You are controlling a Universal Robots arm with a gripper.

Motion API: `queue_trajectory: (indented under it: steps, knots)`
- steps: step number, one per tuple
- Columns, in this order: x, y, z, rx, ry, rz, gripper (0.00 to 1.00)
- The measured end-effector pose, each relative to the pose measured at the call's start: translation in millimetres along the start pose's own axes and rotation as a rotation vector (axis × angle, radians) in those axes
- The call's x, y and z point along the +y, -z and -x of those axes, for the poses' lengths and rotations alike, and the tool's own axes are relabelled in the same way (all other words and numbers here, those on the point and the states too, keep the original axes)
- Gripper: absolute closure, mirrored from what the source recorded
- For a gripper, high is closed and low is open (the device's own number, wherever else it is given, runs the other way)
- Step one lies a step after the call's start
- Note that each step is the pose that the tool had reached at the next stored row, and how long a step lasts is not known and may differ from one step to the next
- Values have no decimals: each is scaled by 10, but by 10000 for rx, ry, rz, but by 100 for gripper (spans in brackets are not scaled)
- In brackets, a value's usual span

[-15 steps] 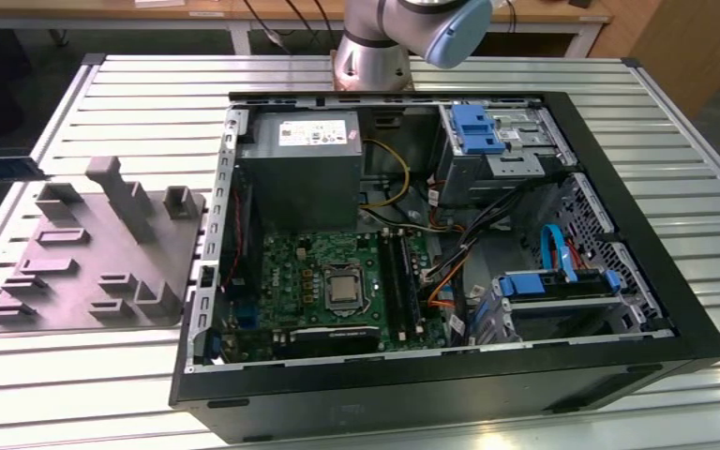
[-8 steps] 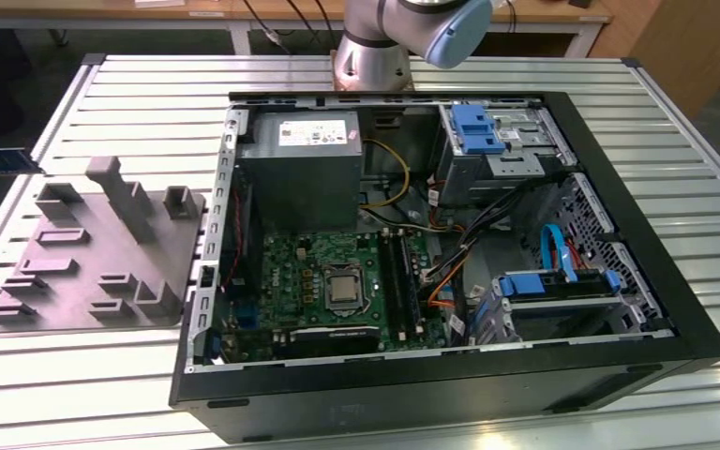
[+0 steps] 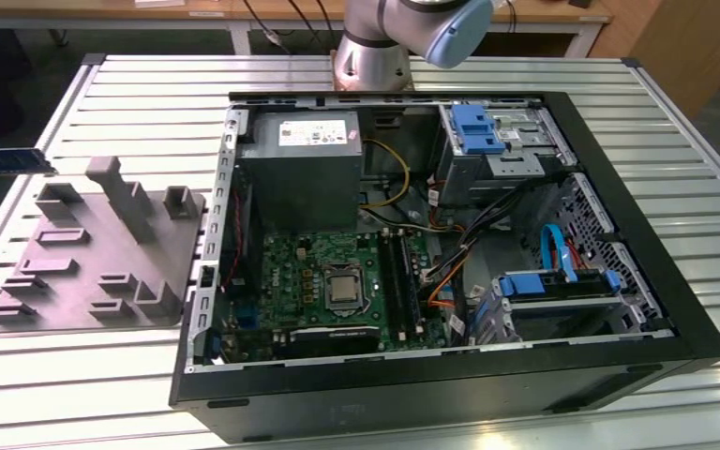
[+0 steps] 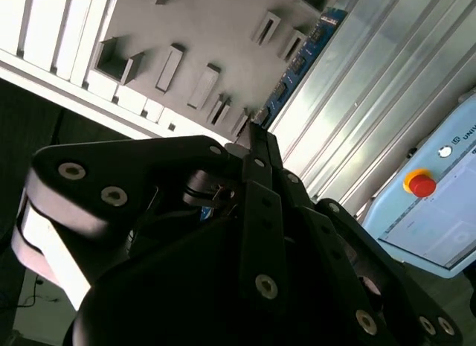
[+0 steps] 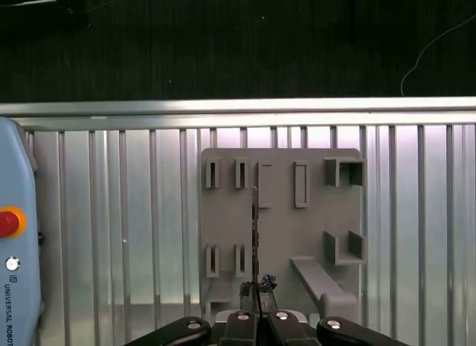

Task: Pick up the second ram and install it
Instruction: 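Pick up the second ram and move it above second insertion slot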

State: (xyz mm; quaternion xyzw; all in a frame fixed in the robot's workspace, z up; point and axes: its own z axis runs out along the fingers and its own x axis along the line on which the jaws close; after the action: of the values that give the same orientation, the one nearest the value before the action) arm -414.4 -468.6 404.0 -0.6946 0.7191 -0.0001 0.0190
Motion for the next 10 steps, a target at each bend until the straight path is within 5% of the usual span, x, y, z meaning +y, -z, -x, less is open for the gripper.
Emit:
queue_trajectory:
  steps: [10]
  knots:
    - [-238, -7, 8, -1, 0, 0, 89]
